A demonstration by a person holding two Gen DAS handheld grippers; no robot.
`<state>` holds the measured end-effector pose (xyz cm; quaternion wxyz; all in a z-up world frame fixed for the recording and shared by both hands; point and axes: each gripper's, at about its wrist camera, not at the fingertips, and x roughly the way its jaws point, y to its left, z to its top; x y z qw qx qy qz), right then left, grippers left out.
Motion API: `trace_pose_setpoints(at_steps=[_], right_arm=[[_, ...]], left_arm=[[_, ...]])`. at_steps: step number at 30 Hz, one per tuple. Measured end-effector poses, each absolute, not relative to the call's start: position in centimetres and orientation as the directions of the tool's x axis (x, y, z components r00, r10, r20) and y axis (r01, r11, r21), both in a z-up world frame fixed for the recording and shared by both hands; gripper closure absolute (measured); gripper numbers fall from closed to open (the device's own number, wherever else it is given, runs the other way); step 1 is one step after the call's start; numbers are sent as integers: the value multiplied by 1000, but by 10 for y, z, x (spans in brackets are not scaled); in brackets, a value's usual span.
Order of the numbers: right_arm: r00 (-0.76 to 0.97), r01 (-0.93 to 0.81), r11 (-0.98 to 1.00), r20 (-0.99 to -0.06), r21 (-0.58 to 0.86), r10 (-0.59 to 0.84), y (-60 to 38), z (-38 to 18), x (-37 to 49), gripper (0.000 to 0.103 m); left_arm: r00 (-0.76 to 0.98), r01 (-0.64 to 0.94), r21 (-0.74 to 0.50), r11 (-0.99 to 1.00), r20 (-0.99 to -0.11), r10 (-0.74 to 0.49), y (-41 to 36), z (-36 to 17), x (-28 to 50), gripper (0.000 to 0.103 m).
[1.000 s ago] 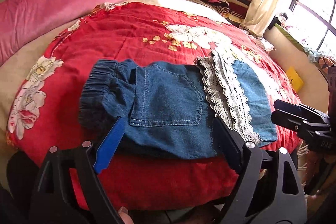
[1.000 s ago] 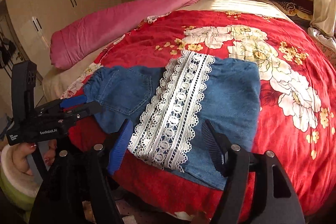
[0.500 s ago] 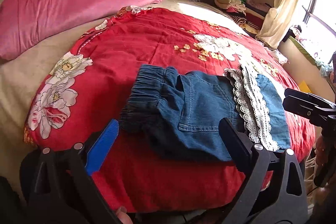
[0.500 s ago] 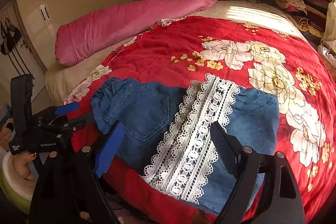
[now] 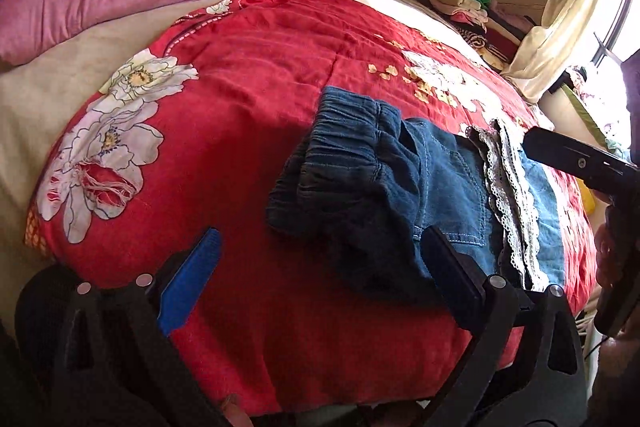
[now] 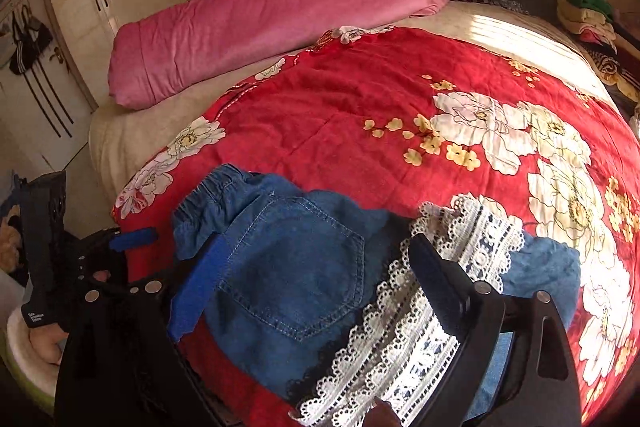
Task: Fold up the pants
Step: 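Grasp the elastic waistband with the right gripper and lift it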
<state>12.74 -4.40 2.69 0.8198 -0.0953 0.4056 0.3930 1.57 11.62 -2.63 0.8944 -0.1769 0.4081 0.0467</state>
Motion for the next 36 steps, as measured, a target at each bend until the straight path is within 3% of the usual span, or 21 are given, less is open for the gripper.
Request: trace_pose_setpoints(at_steps=[16, 26, 28, 30, 36], right_arm=[[169, -781, 570, -794, 254, 585, 32, 3, 173, 12], [-48, -788, 485, -824, 378, 564, 84, -25, 190, 14], [-79, -778, 487, -831, 396, 550, 87, -35, 194, 26], [-110, -772, 475, -824, 423, 555, 89, -43, 194, 45], [-90, -769, 470, -801, 434, 591, 80, -41, 190, 59]], left_arm=[[665, -167, -390, 906, -722, -188, 105, -44, 25, 10], [674, -168, -410, 897, -712, -199, 108, -49, 30, 12], [677, -172, -414, 894, -709, -198, 109, -49, 32, 14], [677, -183, -421, 888, -710, -197, 111, -51, 34, 18], [684, -196, -460, 866, -697, -215, 118, -53, 40, 37]])
